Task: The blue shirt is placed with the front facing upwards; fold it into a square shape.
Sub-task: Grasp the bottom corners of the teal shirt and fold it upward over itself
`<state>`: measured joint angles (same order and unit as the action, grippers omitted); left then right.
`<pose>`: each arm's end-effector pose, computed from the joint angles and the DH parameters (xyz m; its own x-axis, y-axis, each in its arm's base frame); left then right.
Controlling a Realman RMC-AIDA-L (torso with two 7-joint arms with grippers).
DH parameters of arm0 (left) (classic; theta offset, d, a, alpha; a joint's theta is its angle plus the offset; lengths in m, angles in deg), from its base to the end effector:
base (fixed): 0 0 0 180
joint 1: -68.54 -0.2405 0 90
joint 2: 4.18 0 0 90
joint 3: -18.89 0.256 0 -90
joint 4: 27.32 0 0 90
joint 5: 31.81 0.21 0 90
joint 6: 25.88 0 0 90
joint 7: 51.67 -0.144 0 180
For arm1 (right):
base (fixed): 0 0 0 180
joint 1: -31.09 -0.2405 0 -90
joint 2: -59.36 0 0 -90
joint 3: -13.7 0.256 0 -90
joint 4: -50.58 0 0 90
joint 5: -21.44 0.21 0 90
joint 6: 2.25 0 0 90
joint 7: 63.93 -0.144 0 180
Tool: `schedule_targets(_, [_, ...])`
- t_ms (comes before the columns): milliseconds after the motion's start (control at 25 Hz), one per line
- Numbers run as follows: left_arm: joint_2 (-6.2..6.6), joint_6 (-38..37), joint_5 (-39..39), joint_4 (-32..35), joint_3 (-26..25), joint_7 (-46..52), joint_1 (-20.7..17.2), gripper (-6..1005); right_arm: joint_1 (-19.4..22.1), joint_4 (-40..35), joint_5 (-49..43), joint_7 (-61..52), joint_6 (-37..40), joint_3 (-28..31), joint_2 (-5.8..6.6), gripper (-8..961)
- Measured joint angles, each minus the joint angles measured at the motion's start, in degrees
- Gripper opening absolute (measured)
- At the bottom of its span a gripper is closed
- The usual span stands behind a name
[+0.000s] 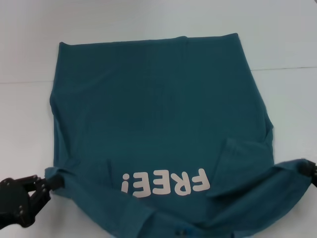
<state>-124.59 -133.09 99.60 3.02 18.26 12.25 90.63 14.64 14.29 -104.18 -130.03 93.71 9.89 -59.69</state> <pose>-0.3213 0.2417 0.0207 0.5706 0.2990 0.7649 0.6157 -0.7721 -0.1575 0.3728 0.2345 0.0512 0.6399 -0.3558 -0.6811 -0.7188 -0.5906 -0.3668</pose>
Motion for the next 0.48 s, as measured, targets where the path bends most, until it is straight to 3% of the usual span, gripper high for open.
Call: schedule_targets(480, [0.14, 4.59, -1.0, -2.32, -0.45, -0.17, 2.92, 39, -0.68, 1.57, 2.67, 0.06, -2.28, 0.03, 0.17, 28])
